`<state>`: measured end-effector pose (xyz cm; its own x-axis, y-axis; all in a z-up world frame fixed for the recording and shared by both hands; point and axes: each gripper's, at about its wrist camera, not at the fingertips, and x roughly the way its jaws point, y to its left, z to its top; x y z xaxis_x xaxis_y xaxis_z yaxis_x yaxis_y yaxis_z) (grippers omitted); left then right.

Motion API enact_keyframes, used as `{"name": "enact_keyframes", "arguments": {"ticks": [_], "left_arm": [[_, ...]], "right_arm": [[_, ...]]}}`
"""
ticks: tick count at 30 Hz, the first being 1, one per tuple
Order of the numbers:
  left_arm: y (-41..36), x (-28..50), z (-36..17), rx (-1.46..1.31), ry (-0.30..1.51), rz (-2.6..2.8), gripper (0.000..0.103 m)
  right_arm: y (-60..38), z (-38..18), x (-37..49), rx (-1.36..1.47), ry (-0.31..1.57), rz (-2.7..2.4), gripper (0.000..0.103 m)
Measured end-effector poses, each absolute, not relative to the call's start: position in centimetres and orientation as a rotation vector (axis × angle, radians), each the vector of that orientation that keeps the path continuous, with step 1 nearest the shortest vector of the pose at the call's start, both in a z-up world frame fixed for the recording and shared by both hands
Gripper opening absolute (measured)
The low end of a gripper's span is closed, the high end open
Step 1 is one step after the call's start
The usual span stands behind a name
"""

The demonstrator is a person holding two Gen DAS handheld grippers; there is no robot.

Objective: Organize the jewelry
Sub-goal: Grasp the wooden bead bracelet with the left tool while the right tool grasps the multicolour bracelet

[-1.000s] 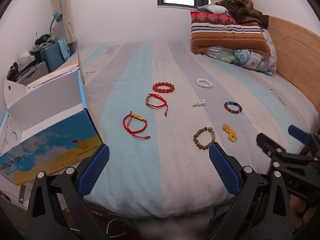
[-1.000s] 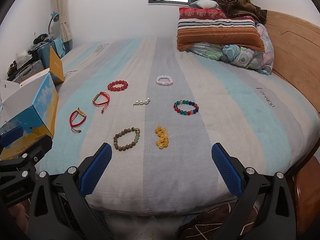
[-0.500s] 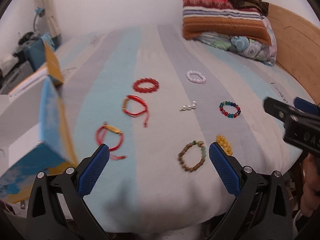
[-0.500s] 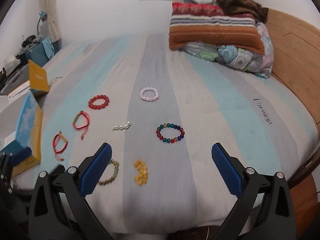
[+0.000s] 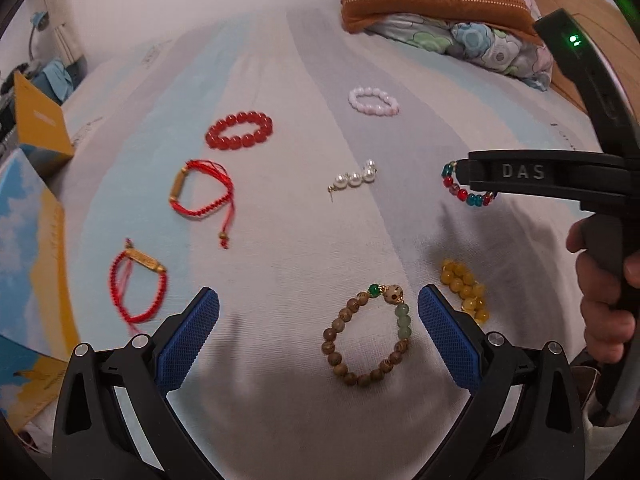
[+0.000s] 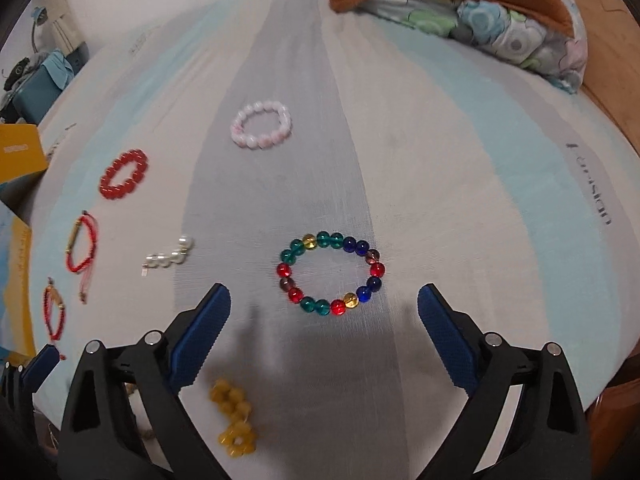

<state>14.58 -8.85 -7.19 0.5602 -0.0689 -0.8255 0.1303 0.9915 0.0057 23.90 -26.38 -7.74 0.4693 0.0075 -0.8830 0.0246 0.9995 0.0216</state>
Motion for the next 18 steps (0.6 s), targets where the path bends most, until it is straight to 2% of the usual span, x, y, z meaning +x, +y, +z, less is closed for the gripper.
{"name": "enact_keyframes", "arguments": {"ticks": [5,12,14,18], "left_arm": [[-9.1,15.3,-9.0,0.066,1.003,-0.135,0.097],[-9.5,15.5,-10.5,0.081,1.032,-0.15,0.097],[-9.3,15.6,-10.7,0.073,1.034,-0.143,0.094],[-8.9,15.6,-10.7,0.078,1.034,-0.125,0.079]], "right_arm": [[-26.5,-8.9,25.0,0.038,1.098,-0.011,0.09],[-27.3,-10.7,26.0,0.079,1.146,-0.023,0.074],[-27.3,-10.7,26.0,0.076,1.142,-0.024,0.069],[-27.5,-10.7,25.9,0.088,1.137,-0.035,0.051]]}}
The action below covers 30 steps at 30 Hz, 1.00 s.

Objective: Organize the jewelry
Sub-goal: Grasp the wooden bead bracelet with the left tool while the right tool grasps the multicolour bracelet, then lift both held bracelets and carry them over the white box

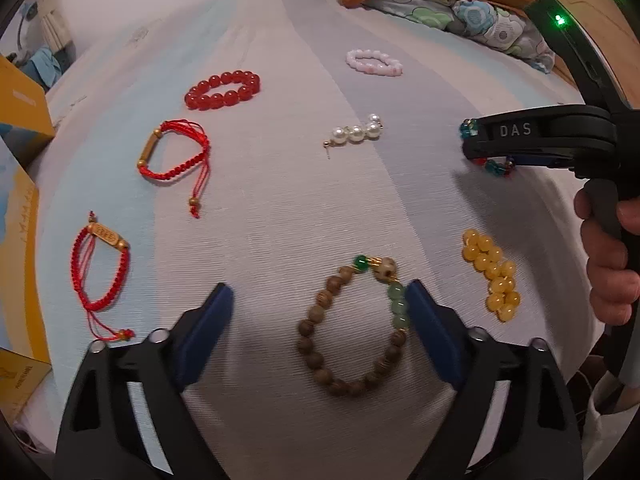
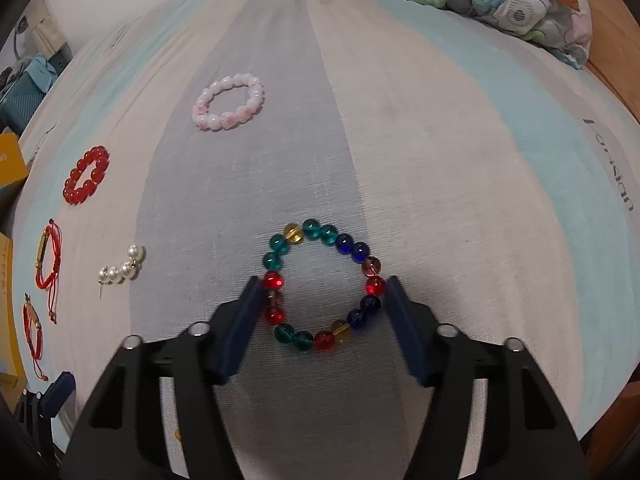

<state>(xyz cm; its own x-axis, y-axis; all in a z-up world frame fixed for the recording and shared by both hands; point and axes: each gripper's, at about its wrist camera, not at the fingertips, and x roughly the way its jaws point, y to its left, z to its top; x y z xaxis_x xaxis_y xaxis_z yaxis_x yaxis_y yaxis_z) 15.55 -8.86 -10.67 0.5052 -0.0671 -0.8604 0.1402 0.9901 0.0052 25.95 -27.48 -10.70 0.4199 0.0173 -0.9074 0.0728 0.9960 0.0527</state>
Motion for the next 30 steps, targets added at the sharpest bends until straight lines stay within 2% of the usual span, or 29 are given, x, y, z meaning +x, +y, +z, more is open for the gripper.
{"name": "enact_keyframes", "arguments": {"ticks": [5,7,8,9,12,30], "left_arm": [[-7.9,15.4,-10.2,0.07,1.03,-0.11,0.053],[-7.4,15.4,-10.0,0.061,1.029,-0.104,0.036],[-7.0,15.4,-10.0,0.056,1.028,-0.097,0.03],[-6.7,15.5,-9.9,0.049,1.027,-0.091,0.021],[-6.0,15.5,-9.7,0.028,1.025,-0.101,0.008],[-5.8,14.8,-8.0,0.005,0.981,-0.155,0.008]], "right_arm": [[-27.5,-10.5,25.8,0.085,1.137,-0.034,0.029],[-27.9,-10.3,26.1,0.087,1.134,-0.028,0.021],[-28.2,-10.3,26.2,0.09,1.132,-0.025,0.018],[-28.3,-10.3,26.2,0.094,1.127,-0.025,0.018],[-28.4,-10.0,26.0,0.095,1.108,-0.023,0.018],[-28.4,-8.8,24.7,0.118,1.058,0.006,0.017]]}}
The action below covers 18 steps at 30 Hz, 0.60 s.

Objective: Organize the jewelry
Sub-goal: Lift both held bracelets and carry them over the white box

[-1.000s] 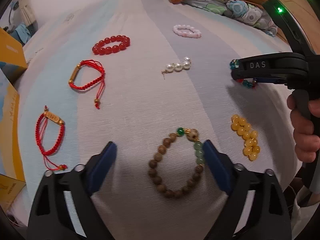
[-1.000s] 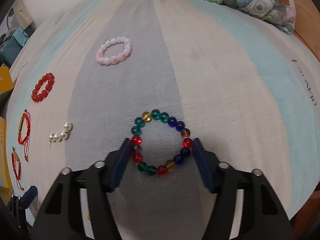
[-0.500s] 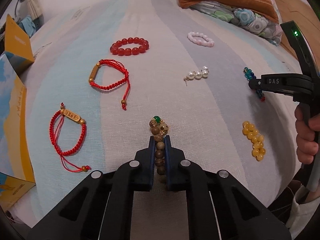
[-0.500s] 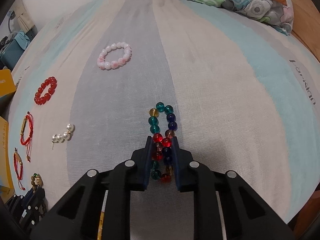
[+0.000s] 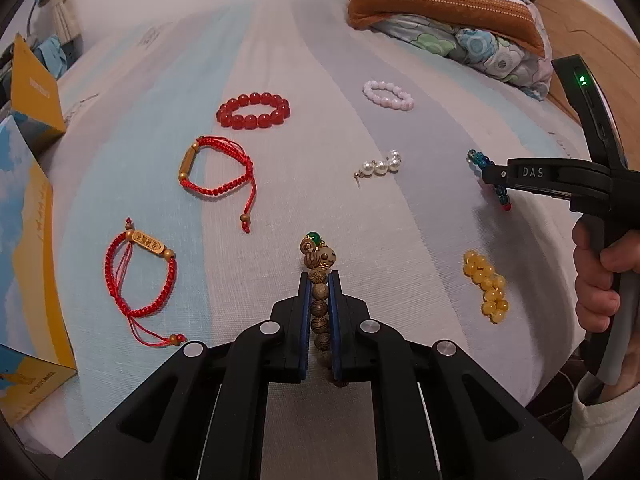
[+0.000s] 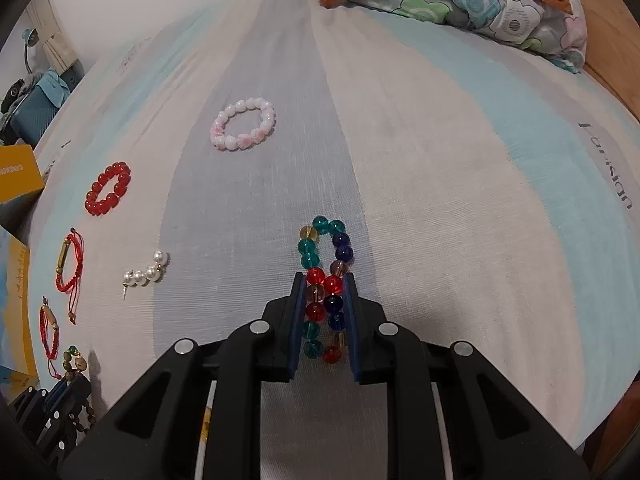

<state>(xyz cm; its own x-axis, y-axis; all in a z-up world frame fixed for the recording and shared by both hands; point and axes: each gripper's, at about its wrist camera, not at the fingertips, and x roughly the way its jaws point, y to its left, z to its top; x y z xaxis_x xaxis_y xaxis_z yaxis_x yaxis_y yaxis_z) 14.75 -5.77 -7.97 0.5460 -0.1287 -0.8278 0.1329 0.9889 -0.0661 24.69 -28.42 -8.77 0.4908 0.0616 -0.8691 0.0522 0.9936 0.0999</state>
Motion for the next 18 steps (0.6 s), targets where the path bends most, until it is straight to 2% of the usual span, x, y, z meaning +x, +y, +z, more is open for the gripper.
{"name": "enact_keyframes", "arguments": {"ticks": [18], "left_arm": [[-5.7,14.0,-6.5,0.012,0.941,-0.173,0.008]], "right_arm": [[-28.1,-6.7,23.4,0.096,0.997,0.003,0.017]]}}
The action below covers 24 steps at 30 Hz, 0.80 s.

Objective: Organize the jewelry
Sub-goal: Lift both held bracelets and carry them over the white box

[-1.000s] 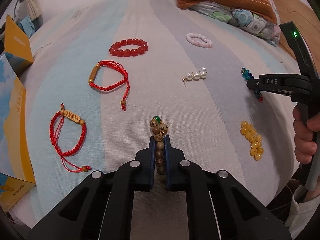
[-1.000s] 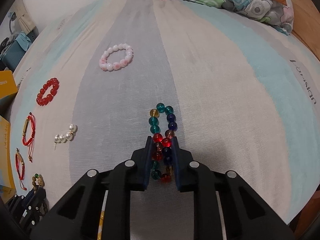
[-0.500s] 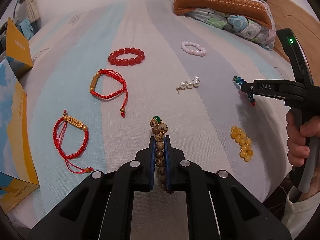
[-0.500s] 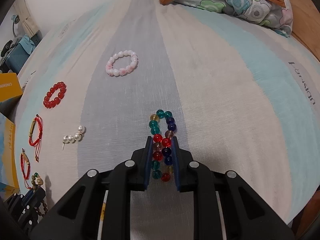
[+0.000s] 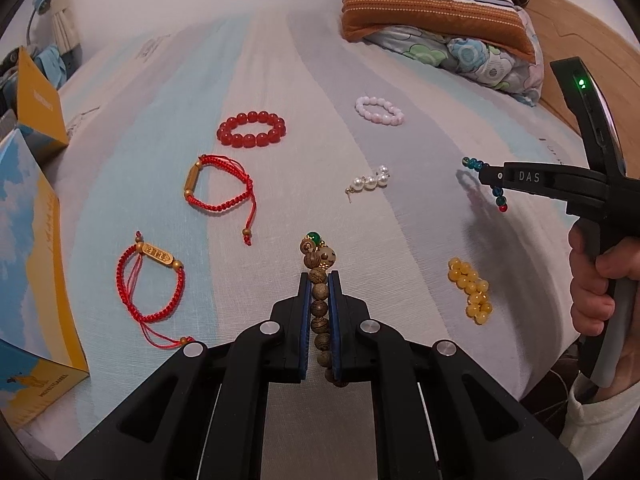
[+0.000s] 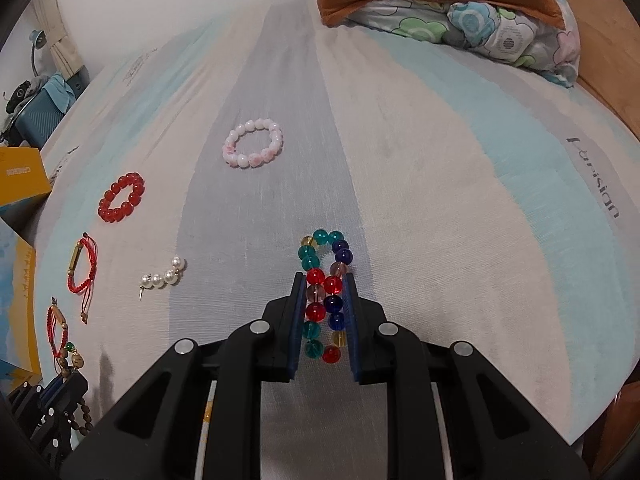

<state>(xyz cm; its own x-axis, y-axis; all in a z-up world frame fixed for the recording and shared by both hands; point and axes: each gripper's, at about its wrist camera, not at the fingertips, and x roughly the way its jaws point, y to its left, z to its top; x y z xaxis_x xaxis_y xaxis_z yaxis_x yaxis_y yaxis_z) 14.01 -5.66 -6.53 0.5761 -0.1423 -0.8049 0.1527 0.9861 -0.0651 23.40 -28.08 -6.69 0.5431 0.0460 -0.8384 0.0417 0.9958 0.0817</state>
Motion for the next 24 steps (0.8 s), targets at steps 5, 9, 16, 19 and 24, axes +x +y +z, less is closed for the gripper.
{"name": "enact_keyframes", "arguments": {"ticks": [5,9,16,19,24], "left_arm": [[-5.6,13.8,-5.7,0.013,0.929,-0.171,0.007],[-5.4,13.6,-4.8,0.01,0.924,-0.172,0.007],[-4.3,13.7,-3.4,0.003,0.915,-0.171,0.008],[-3.5,13.5,-2.1,0.004,0.901,-0.158,0.008],[-2.0,12.9,-0.3,0.009,0.873,-0.132,0.008]], "right_arm": [[-27.7,-5.6,22.5,0.081,0.975,0.005,0.017],[-26.8,-5.0,21.9,0.064,0.972,0.02,0.017],[-25.8,-3.6,20.8,0.057,0.966,0.035,0.017],[-24.9,-2.3,20.3,0.044,0.952,0.046,0.017],[-23.2,-0.3,19.5,0.034,0.93,0.067,0.017]]}}
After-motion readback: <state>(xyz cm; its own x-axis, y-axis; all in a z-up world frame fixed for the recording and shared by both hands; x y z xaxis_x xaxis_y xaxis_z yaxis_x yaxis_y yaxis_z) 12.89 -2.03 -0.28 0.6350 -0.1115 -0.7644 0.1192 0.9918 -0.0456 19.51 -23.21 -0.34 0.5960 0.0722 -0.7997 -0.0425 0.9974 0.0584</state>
